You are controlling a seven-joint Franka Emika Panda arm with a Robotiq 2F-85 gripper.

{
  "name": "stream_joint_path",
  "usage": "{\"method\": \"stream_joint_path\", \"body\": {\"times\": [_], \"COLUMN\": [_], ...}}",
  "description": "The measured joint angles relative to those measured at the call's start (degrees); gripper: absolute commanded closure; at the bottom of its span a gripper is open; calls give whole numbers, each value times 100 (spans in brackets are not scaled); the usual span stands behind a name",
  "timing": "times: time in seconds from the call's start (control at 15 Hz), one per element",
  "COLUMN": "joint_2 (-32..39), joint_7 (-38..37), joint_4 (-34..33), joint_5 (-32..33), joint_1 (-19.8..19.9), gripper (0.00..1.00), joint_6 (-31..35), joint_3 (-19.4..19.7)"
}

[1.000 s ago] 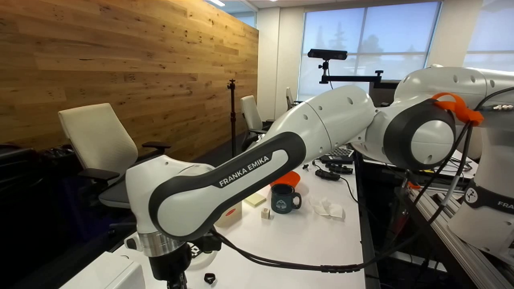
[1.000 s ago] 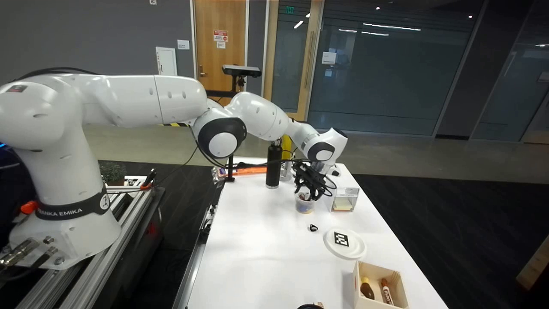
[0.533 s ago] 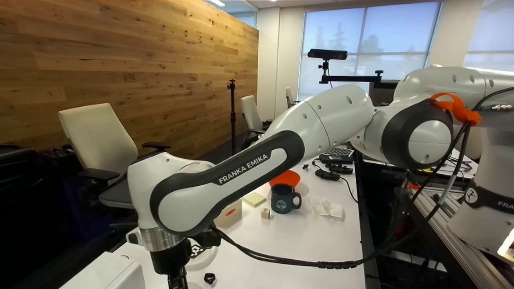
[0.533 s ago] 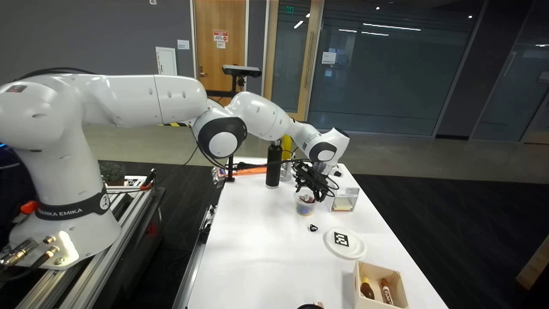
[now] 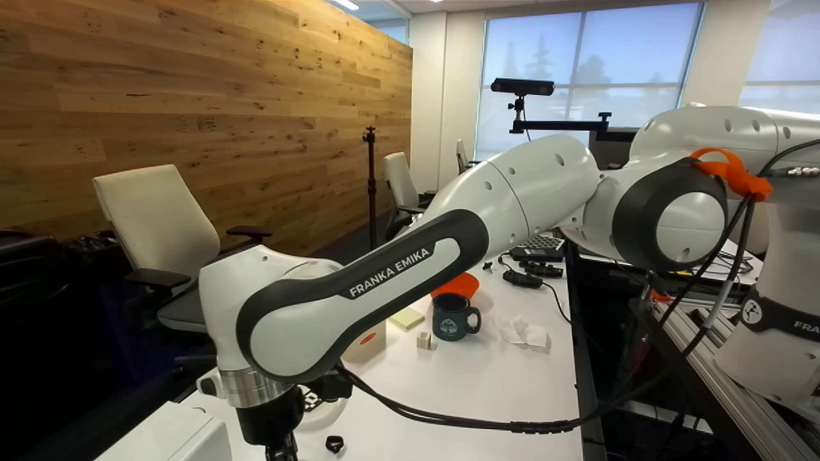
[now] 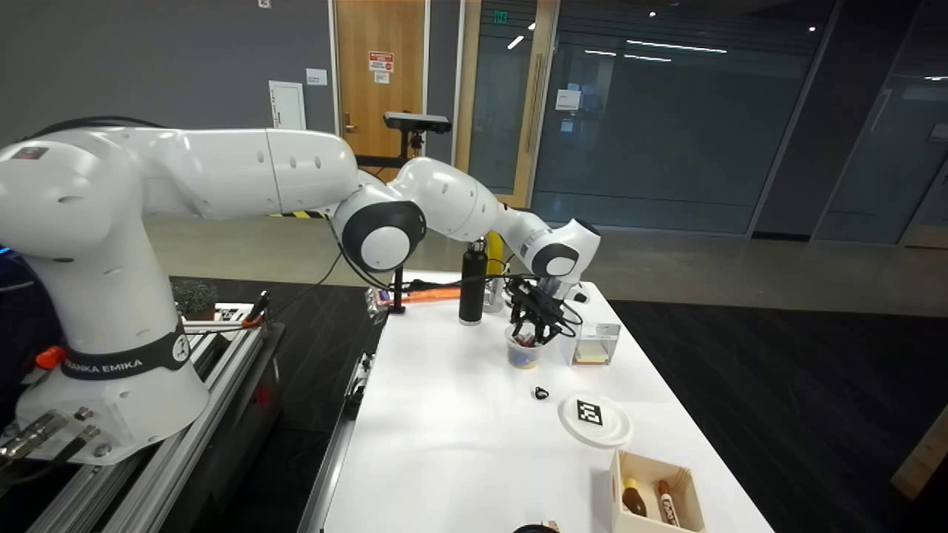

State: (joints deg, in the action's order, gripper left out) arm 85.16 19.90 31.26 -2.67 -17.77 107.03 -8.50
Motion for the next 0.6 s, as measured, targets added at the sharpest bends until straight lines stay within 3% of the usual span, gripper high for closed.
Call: {"method": "stream_joint_path", "body": {"times": [0.13, 0.2, 0.27, 0.4, 0.6], "joint_2": [0, 0, 0, 0, 3], "joint_7": [0, 0, 0, 0, 0], "joint_4": [0, 1, 1, 1, 11], "joint_5": [0, 0, 0, 0, 0], "joint_1": [-26, -31, -30, -27, -27], "gripper": [64, 50, 27, 22, 2], "joint_6": [0, 0, 0, 0, 0], "joint_3": [0, 1, 4, 15, 20]}}
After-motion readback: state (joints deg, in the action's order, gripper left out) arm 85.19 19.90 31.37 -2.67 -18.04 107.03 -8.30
